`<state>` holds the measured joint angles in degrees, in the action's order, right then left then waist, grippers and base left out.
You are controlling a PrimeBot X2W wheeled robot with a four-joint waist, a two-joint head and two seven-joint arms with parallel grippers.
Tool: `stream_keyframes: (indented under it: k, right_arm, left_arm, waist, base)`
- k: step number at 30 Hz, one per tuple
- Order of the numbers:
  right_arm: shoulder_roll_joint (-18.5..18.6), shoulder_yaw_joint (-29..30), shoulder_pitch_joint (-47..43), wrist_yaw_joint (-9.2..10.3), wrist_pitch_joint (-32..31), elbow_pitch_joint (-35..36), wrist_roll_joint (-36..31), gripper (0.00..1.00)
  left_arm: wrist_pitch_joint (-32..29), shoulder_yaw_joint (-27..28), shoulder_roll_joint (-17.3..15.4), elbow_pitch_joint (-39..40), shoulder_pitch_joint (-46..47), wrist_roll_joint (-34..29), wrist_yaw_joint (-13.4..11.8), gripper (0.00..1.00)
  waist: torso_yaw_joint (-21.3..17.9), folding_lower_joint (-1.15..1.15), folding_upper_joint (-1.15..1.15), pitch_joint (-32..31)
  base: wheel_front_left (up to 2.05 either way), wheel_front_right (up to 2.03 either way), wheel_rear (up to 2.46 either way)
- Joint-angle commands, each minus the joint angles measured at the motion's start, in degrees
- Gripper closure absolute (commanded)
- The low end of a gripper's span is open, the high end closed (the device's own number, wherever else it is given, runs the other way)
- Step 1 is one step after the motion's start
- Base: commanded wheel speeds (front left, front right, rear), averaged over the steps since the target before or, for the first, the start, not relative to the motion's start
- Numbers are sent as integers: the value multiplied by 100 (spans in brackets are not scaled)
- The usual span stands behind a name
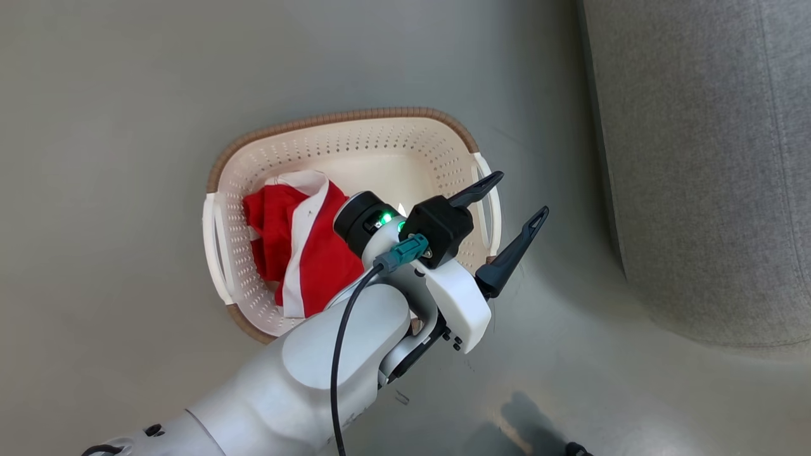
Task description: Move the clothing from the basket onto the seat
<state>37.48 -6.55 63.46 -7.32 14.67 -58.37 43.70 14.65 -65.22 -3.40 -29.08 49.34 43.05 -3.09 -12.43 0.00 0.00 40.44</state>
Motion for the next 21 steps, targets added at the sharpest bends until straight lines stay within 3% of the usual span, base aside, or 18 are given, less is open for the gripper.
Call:
stream_keyframes:
  k: [1, 9, 10, 11, 12, 16, 21]
  right_arm:
    - [183, -225, -459, -17, 33, 26, 180, 100]
    - [90, -862, -1217, -17, 29, 108, 945, 100]
    - [88, -918, -1293, -17, 29, 163, 1081, 77]
    - [97, -988, -1366, -17, 30, 243, 1177, 33]
    - [113, -1035, -1432, -17, 30, 355, 1258, 0]
    - [216, -1017, -1732, -17, 31, 701, 1369, 0]
    - [182, -844, -2159, -17, 32, 1220, 1052, 0]
  left_arm:
    - [35, 155, 52, 184, -33, 12, 5, 0]
    - [35, 293, 52, 283, -200, -7, 51, 0]
    - [35, 320, 52, 286, -217, -21, 53, 0]
    - [35, 354, 52, 290, -236, -36, 54, 0]
    - [35, 385, 52, 292, -260, -50, 60, 0]
    - [35, 498, 52, 288, -383, -102, 106, 0]
    - [35, 739, 52, 260, -646, -193, 129, 0]
  waist:
    - [24, 0, 0, -118]
    - [101, 0, 0, -461]
    - [110, 0, 0, -500]
    - [115, 0, 0, -543]
    - [120, 0, 0, -591]
    - [165, 0, 0, -840]
    - [225, 0, 0, -1273]
  base:
    - [0, 0, 0]
    - [0, 0, 0]
    - [0, 0, 0]
    - [0, 0, 0]
    - [0, 0, 0]
    - [0, 0, 0]
    - [0, 0, 0]
